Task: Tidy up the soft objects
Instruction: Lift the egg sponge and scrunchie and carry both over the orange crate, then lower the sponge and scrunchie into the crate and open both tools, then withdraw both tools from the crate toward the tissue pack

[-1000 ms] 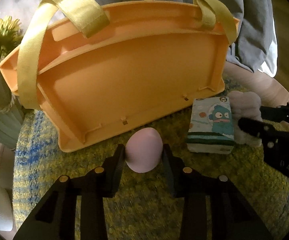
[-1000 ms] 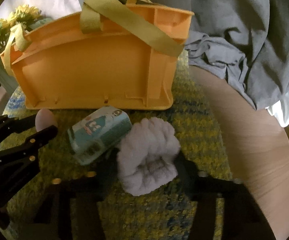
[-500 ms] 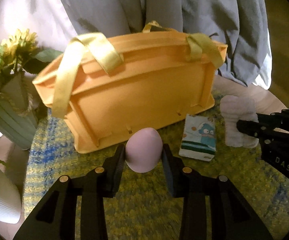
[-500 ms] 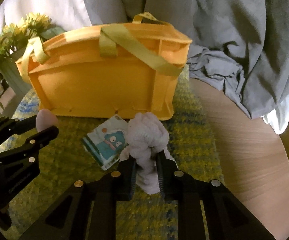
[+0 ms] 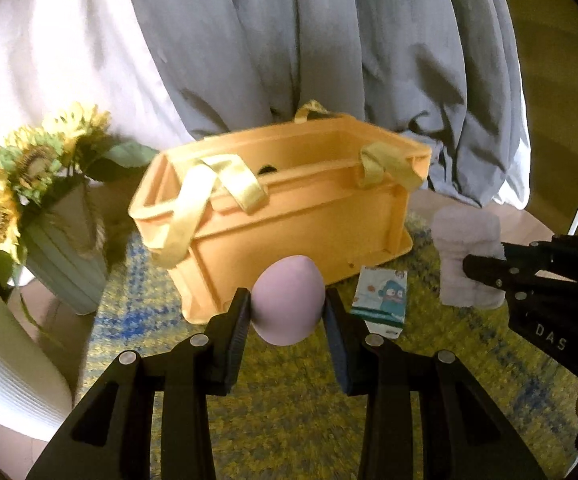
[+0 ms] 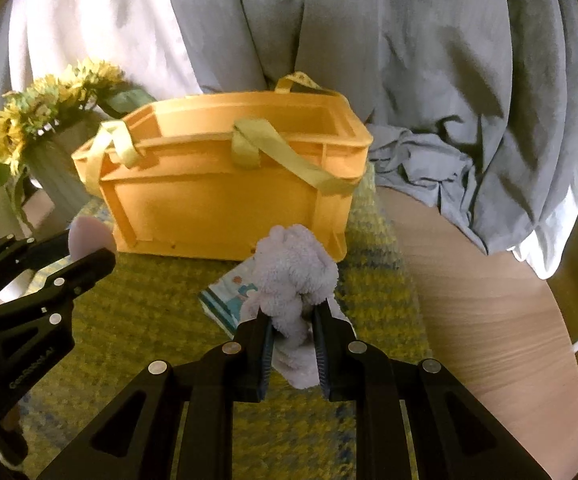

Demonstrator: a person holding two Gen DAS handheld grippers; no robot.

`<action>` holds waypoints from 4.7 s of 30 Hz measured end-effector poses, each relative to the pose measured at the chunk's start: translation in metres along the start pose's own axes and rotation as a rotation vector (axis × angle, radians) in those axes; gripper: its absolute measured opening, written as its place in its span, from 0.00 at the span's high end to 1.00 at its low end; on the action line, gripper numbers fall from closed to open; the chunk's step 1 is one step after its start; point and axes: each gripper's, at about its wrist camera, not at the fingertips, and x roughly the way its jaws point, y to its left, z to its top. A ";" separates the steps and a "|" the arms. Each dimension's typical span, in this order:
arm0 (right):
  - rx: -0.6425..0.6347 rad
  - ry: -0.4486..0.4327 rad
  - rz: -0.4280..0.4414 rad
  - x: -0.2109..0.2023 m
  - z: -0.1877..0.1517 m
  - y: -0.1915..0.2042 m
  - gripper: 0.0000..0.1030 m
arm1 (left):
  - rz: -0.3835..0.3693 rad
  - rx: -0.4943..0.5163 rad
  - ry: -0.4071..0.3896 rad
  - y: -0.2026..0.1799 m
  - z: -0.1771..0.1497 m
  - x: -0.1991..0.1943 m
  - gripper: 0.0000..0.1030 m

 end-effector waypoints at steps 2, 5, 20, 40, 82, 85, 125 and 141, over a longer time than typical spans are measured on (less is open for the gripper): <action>0.002 -0.014 0.005 -0.006 0.002 0.001 0.81 | 0.003 -0.011 -0.015 0.000 0.002 -0.007 0.65; 0.005 -0.039 0.015 -0.015 0.004 0.001 0.81 | 0.007 -0.025 -0.044 0.002 0.007 -0.019 0.65; 0.008 -0.178 0.055 -0.053 0.029 0.011 0.81 | 0.042 -0.050 -0.191 0.013 0.032 -0.062 0.65; 0.020 -0.366 0.067 -0.072 0.080 0.012 0.81 | 0.069 -0.037 -0.346 0.028 0.082 -0.077 0.65; 0.066 -0.247 0.059 0.055 0.153 -0.007 0.81 | 0.085 -0.019 -0.202 0.055 0.130 0.055 0.64; 0.074 -0.221 0.060 0.067 0.156 -0.009 0.81 | 0.081 -0.004 -0.179 0.053 0.128 0.065 0.63; 0.135 -0.319 -0.051 -0.013 0.126 0.001 0.32 | 0.137 -0.022 -0.289 0.053 0.106 -0.018 0.37; 0.156 -0.269 -0.068 -0.033 0.082 0.007 0.24 | 0.085 0.005 -0.214 0.038 0.059 -0.032 0.37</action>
